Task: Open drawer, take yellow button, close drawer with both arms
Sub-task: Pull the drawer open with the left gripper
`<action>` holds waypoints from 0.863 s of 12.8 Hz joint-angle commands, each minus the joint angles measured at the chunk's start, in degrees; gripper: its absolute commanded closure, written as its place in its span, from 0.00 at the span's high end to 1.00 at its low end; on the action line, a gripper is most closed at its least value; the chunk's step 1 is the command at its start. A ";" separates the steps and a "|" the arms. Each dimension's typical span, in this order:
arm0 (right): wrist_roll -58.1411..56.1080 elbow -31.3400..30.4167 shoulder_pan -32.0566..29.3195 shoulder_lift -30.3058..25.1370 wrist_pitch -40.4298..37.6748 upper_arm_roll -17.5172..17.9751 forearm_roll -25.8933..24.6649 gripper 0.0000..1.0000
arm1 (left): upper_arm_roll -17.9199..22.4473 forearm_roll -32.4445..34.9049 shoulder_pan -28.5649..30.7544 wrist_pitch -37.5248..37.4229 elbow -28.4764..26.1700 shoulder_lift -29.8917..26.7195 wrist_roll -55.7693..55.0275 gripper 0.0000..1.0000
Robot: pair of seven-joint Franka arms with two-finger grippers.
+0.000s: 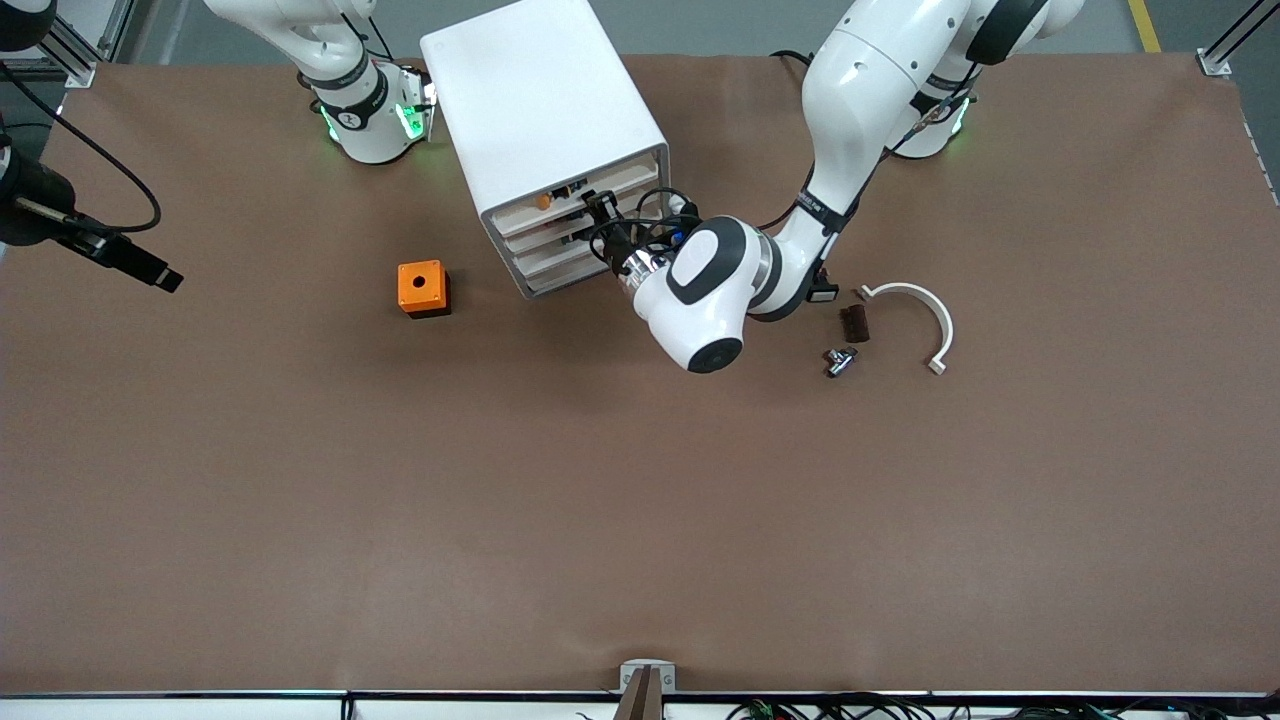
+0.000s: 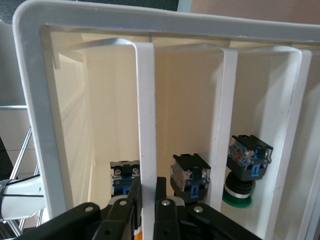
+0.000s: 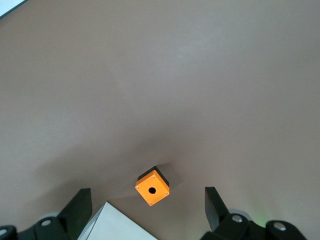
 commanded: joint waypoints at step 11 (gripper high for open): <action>21.02 0.28 8.57 1.48 0.50 0.29 3.70 1.00 | 6.94 -0.77 7.93 0.87 3.87 -0.60 5.69 0.85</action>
